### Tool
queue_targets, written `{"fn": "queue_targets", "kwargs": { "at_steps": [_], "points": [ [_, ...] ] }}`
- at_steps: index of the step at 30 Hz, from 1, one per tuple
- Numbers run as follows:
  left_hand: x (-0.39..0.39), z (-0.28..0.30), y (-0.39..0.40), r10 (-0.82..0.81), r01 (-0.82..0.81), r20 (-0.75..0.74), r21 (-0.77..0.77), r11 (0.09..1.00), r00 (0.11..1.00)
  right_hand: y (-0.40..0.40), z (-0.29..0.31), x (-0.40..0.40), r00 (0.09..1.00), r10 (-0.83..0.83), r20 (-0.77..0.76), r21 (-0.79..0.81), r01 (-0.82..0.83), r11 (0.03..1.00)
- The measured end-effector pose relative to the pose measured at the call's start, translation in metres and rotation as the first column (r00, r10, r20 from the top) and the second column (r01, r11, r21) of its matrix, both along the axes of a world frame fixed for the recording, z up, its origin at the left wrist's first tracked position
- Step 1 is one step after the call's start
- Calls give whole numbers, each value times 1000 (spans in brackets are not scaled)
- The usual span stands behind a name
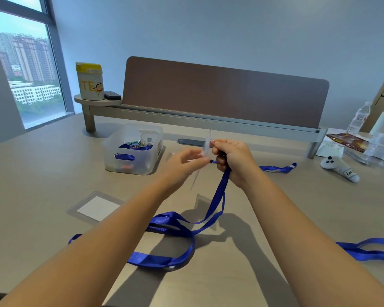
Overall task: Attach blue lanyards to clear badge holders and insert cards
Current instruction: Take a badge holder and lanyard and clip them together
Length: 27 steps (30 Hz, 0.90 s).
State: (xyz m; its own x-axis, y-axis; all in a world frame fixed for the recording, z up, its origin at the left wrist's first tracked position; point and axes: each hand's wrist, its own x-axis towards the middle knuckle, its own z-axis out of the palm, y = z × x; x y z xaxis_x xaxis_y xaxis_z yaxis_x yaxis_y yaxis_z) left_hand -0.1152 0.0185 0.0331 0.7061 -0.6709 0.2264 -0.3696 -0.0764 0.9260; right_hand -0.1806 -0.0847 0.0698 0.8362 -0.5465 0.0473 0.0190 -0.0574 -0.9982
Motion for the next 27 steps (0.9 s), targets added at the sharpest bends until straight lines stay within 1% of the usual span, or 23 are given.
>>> {"fn": "queue_targets", "kwargs": {
  "at_steps": [2,4,6,8,12,14,17,19,20,22,23,25,27],
  "points": [
    [1,2,-5,34,-38,103,42,998,994,-4,8,0,1000,3,-6,-22,-3,1000],
    [2,8,-11,122,-139,233,57,989,965,-8,14,0,1000,6,-19,-55,-8,998],
    [7,12,-17,218,-258,391,52,965,894,-13,20,0,999,-3,-37,-101,0,995],
    [13,14,-21,281,-341,522,21,940,806,-20,26,-1,998,-27,-56,-187,16,982],
    [19,15,-26,389,-415,631,-115,902,671,-29,32,0,989,-114,-95,-378,70,923],
    [19,17,-29,415,-427,684,-165,889,600,-33,33,1,979,-171,-110,-516,90,852],
    [17,22,-35,409,-440,775,-190,878,482,-39,30,3,966,-244,-88,-728,106,678],
    [15,26,-39,393,-439,822,-199,876,412,-44,28,5,952,-297,-78,-821,108,560],
    [14,27,-40,384,-439,841,-200,876,382,-47,27,5,947,-311,-81,-846,100,524],
    [13,28,-43,350,-440,876,-185,879,332,-50,27,4,944,-313,-108,-861,69,504],
    [13,29,-43,335,-438,889,-179,881,312,-52,27,4,944,-302,-136,-857,41,514],
    [11,29,-45,286,-439,908,-132,889,305,-55,25,5,945,-259,-201,-831,-25,556],
    [10,31,-49,254,-440,924,-108,891,287,-56,20,6,946,-243,-214,-818,-38,574]
  ]
}}
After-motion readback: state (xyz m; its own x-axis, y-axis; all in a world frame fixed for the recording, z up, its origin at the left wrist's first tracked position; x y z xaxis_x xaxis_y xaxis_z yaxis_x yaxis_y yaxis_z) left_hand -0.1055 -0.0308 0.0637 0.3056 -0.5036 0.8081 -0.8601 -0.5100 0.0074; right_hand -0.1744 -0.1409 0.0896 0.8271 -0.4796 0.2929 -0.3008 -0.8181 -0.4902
